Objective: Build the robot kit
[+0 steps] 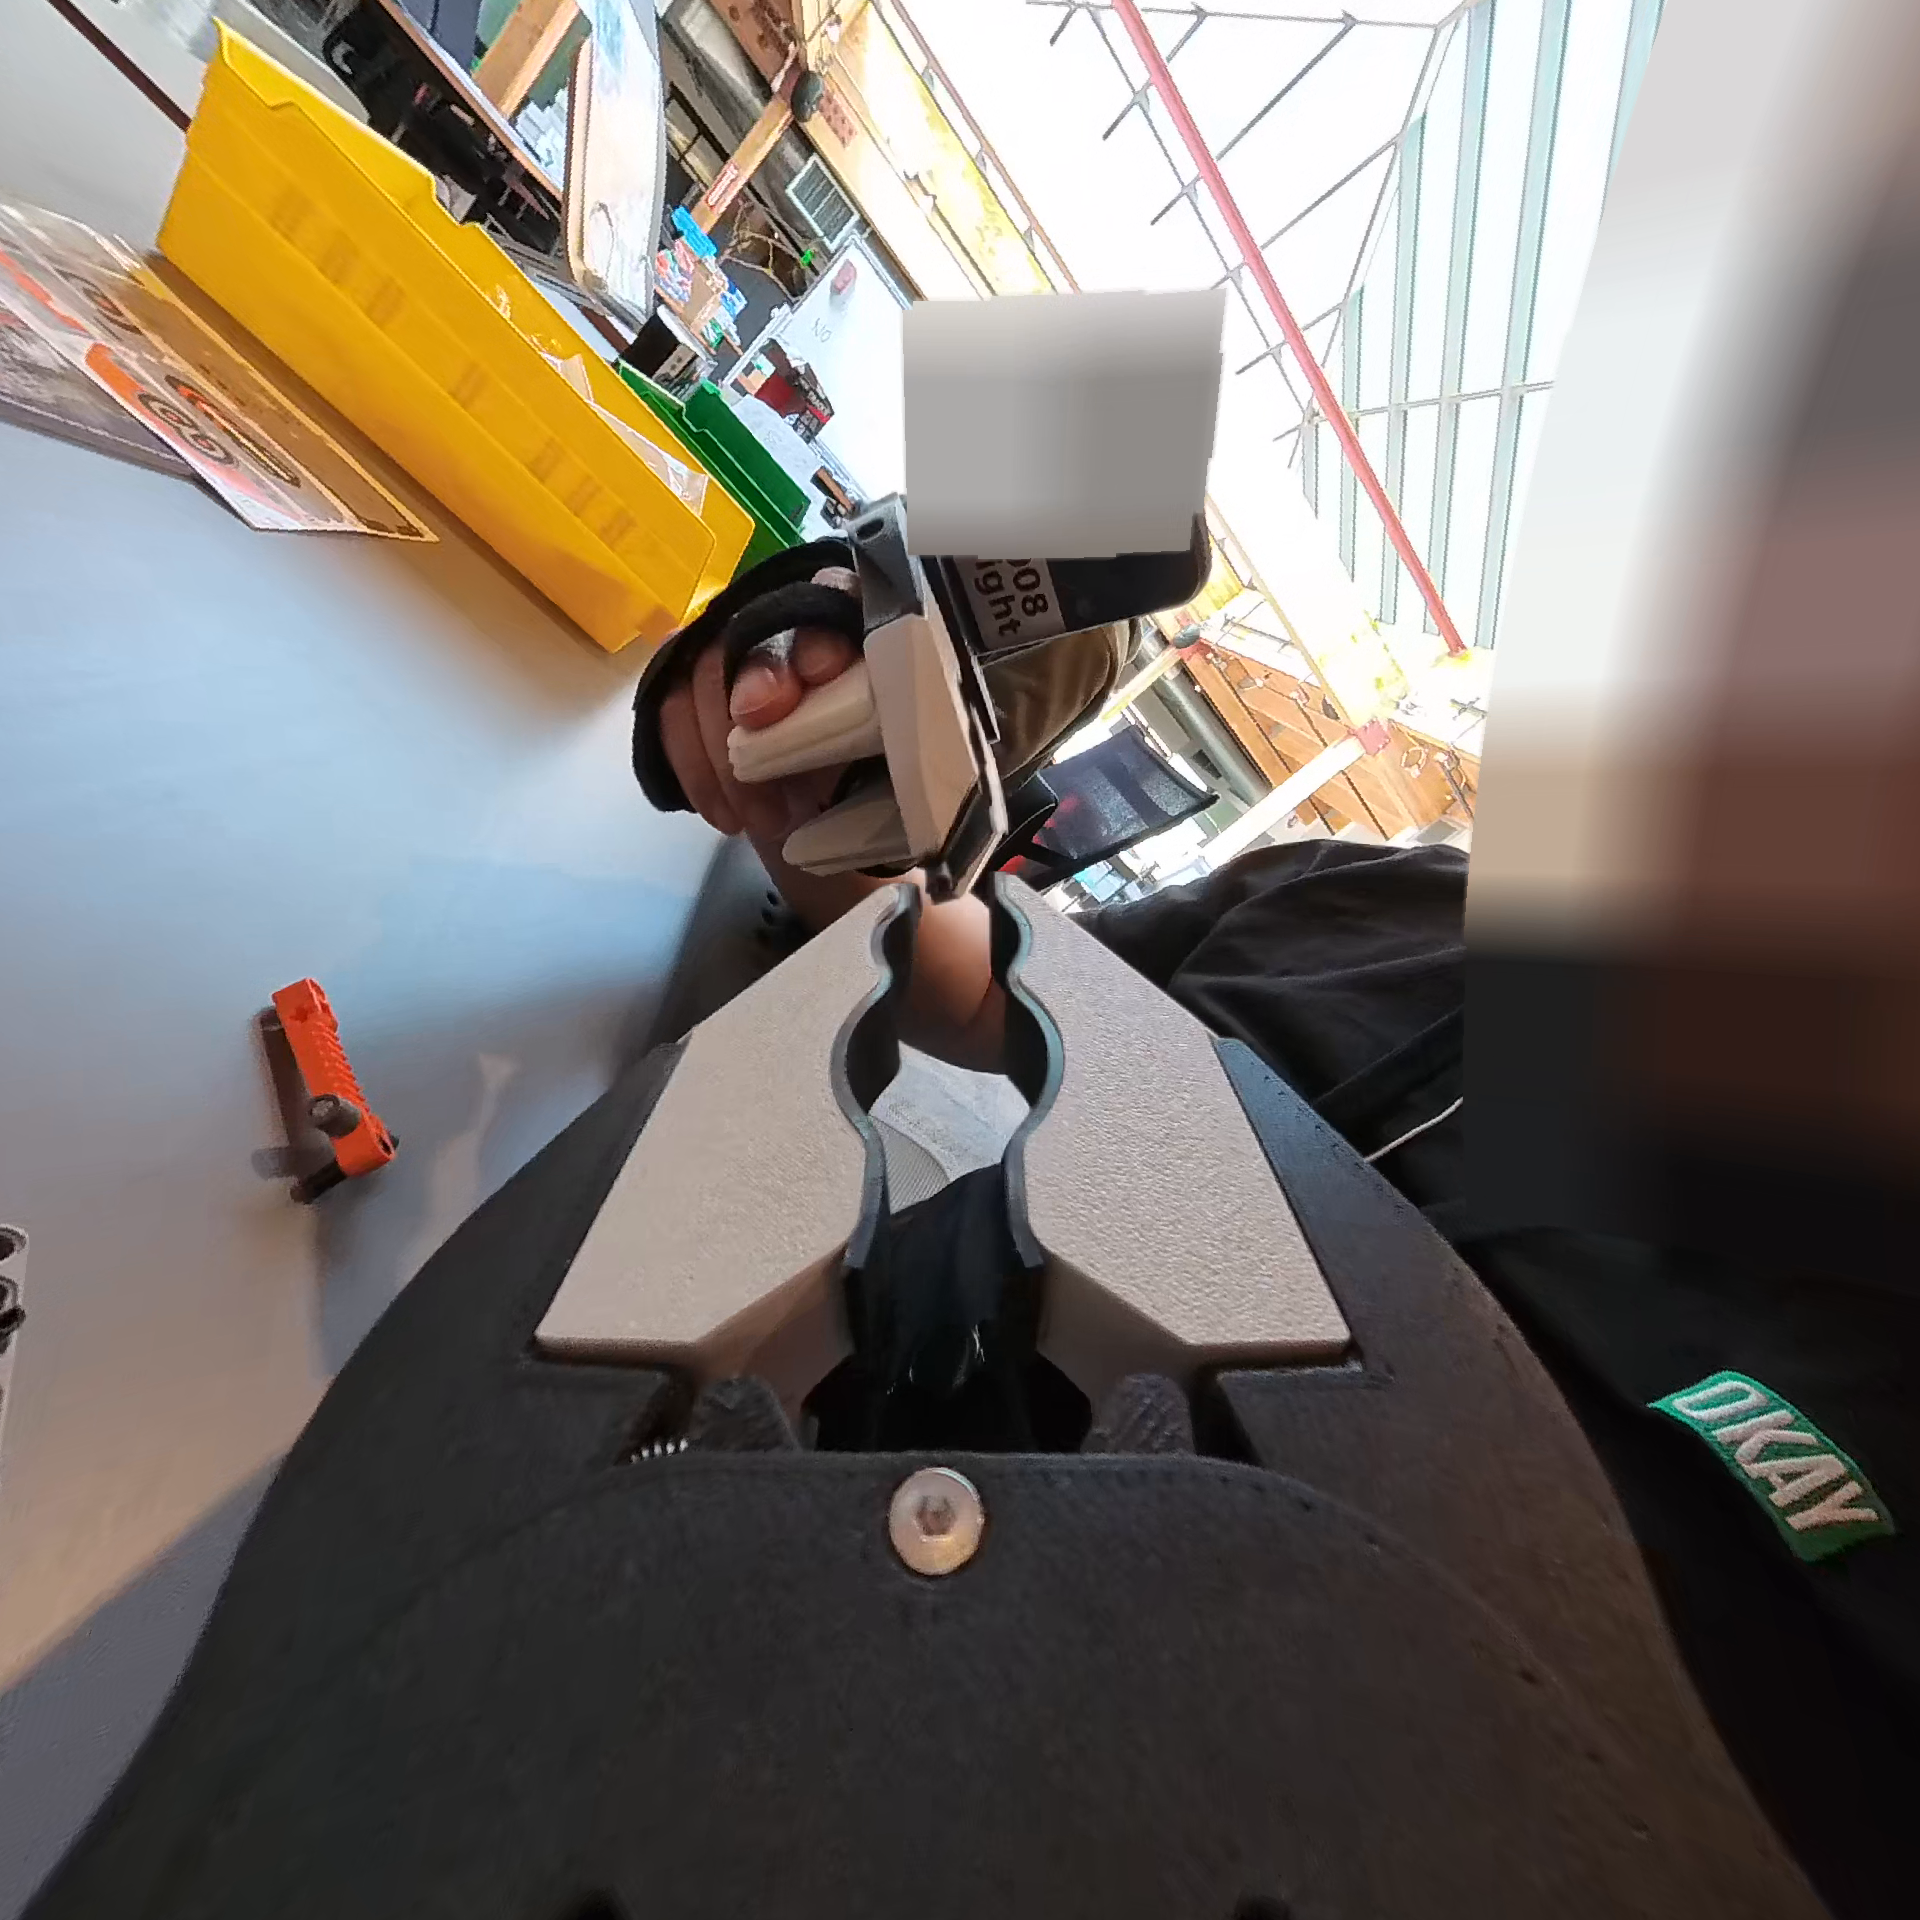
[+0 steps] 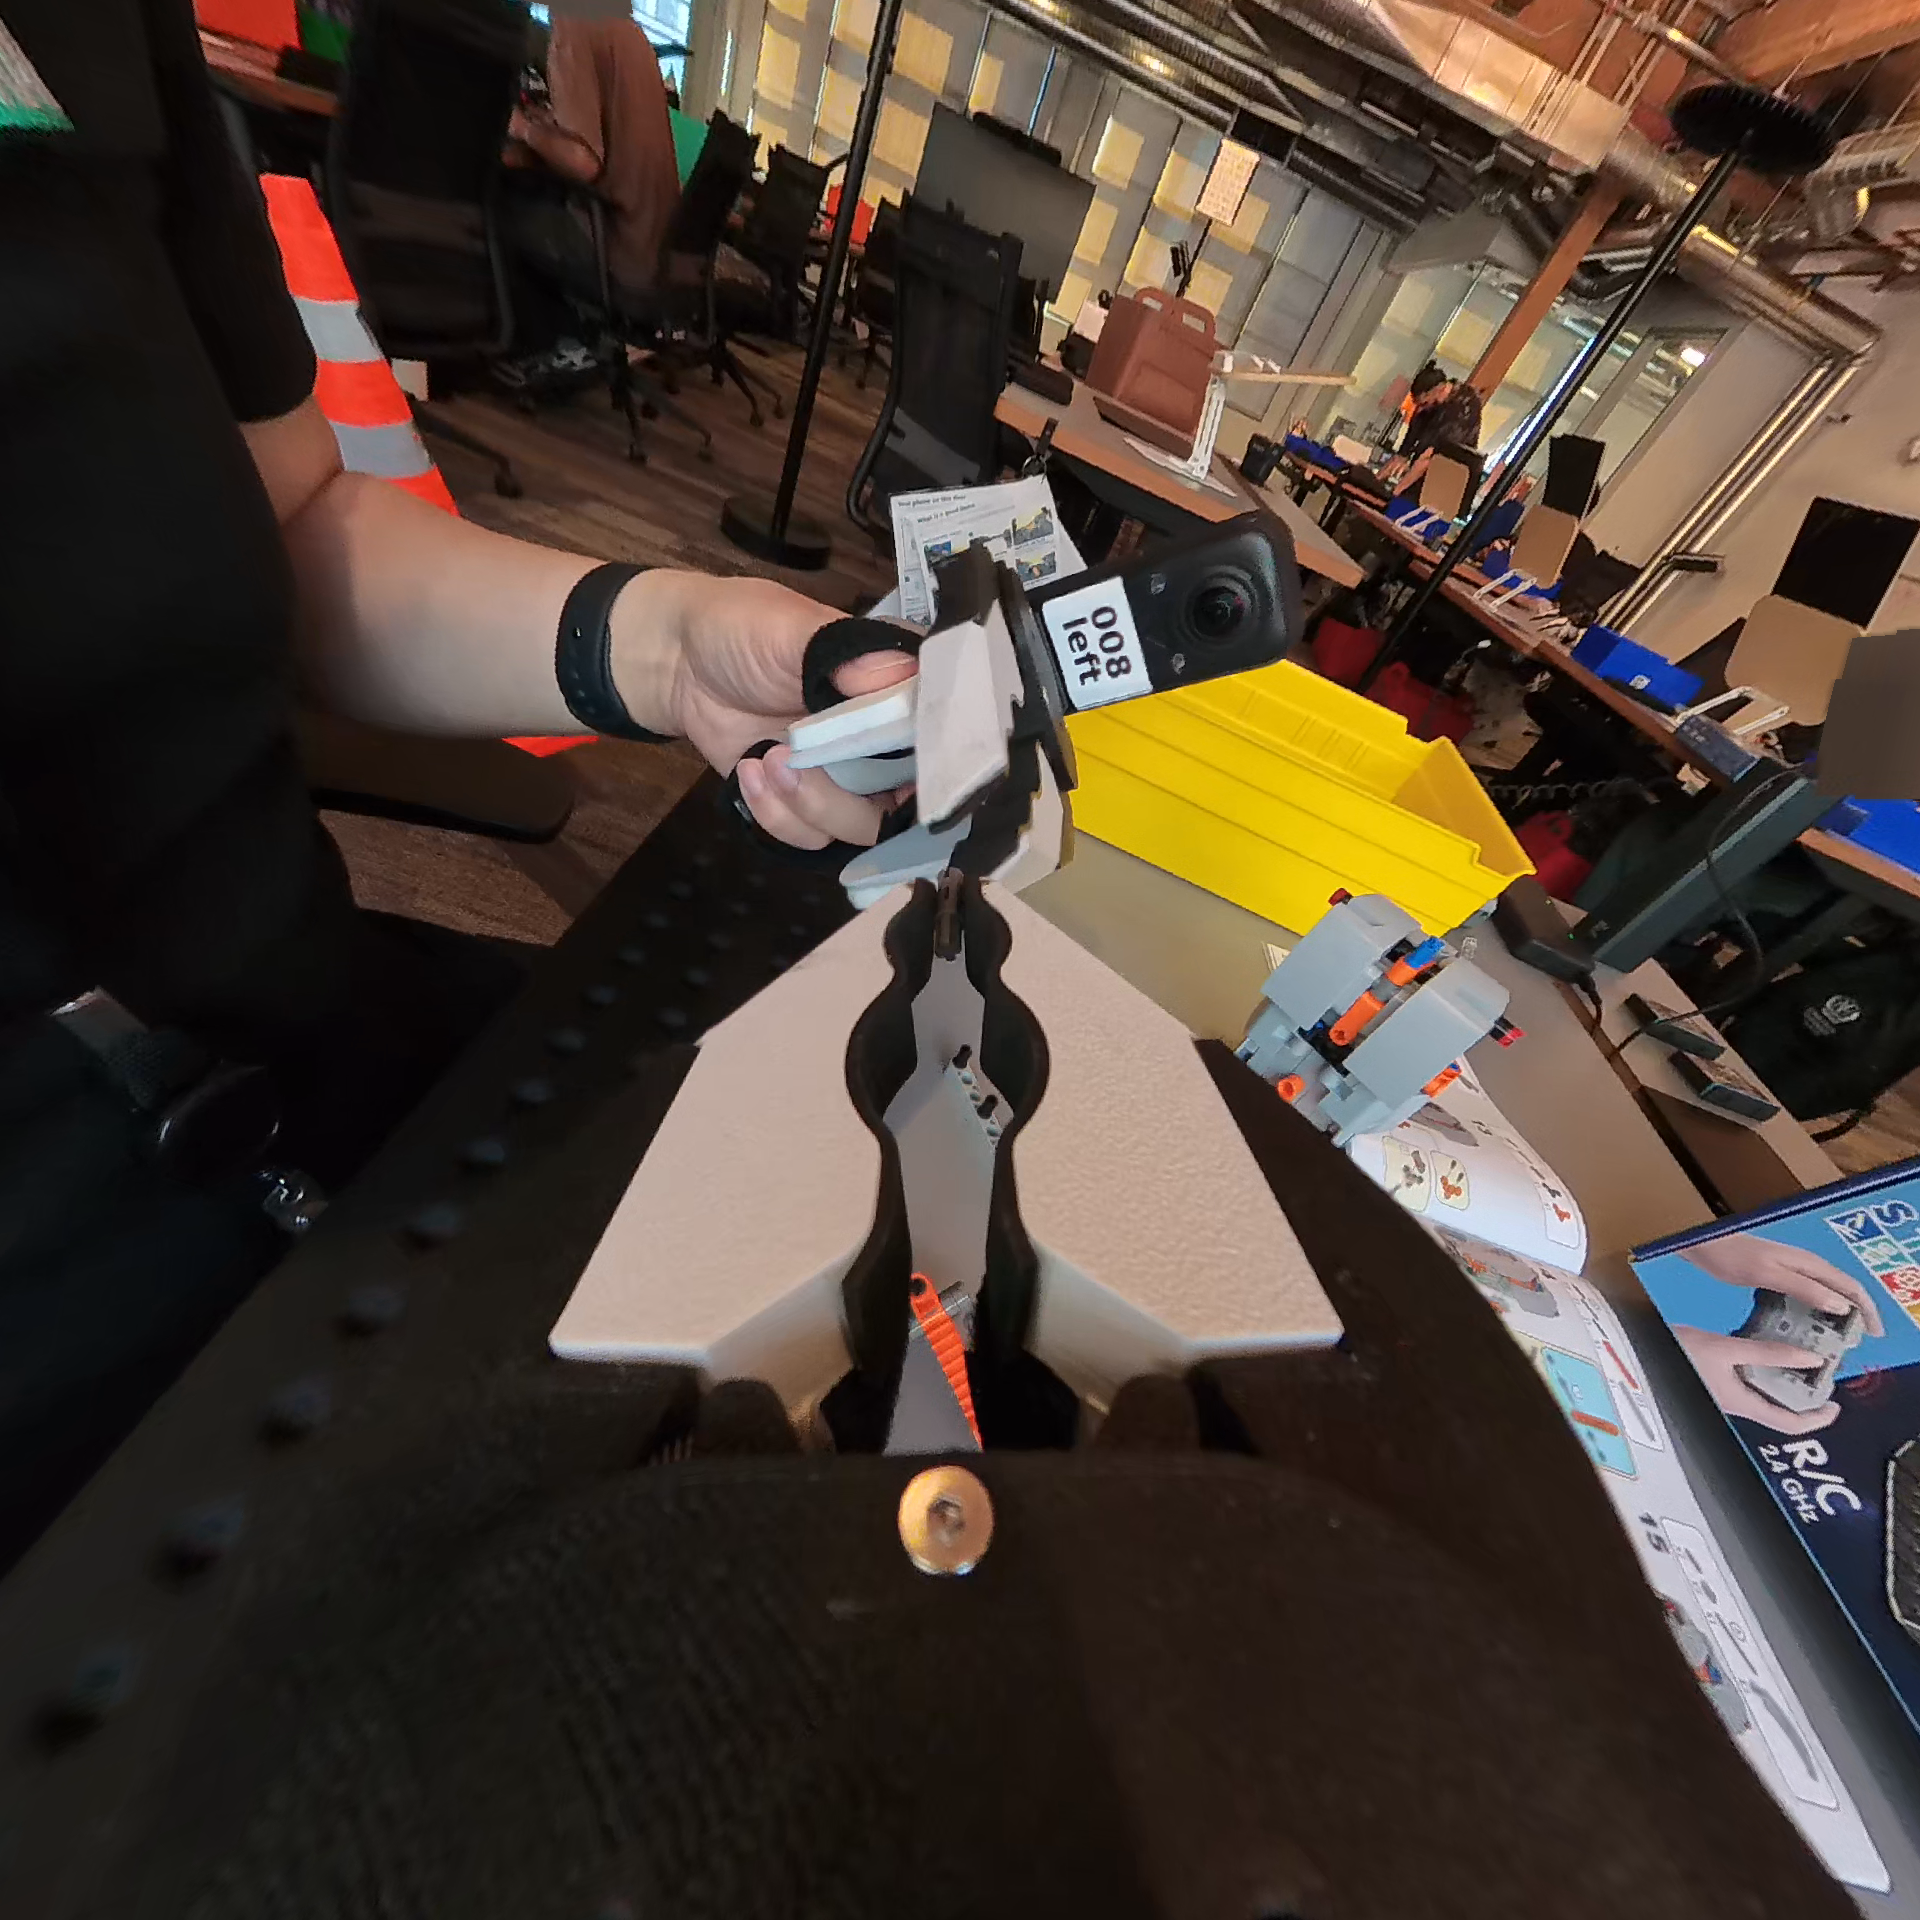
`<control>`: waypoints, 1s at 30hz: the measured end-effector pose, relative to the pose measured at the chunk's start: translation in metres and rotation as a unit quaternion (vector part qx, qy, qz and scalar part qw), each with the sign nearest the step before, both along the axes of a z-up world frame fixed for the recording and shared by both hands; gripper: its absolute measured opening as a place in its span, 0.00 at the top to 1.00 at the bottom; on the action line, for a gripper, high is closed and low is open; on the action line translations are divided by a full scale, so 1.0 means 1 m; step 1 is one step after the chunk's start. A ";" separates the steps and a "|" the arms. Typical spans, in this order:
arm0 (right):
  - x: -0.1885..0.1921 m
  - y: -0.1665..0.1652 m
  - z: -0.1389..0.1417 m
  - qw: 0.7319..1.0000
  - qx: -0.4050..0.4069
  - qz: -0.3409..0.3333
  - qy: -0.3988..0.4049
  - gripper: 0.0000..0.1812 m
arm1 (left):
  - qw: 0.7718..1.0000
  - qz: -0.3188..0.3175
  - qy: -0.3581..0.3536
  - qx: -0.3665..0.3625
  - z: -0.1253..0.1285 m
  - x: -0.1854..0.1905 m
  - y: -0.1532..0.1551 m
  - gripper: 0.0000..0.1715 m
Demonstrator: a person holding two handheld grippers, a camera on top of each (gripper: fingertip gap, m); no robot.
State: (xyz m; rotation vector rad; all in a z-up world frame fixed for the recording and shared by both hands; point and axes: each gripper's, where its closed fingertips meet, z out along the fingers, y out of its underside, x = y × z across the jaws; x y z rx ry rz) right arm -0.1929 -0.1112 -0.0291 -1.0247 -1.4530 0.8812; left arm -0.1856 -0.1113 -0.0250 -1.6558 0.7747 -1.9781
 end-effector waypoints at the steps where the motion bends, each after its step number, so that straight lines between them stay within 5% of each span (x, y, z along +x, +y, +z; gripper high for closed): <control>1: -0.001 0.000 -0.001 1.000 -0.001 0.001 -0.002 0.98 | 1.000 -0.001 0.001 0.000 0.000 0.000 0.000 0.95; 30: -0.003 0.005 -0.009 0.997 0.055 -0.038 -0.028 0.98 | 0.999 0.018 0.026 0.016 -0.009 -0.001 0.004 0.95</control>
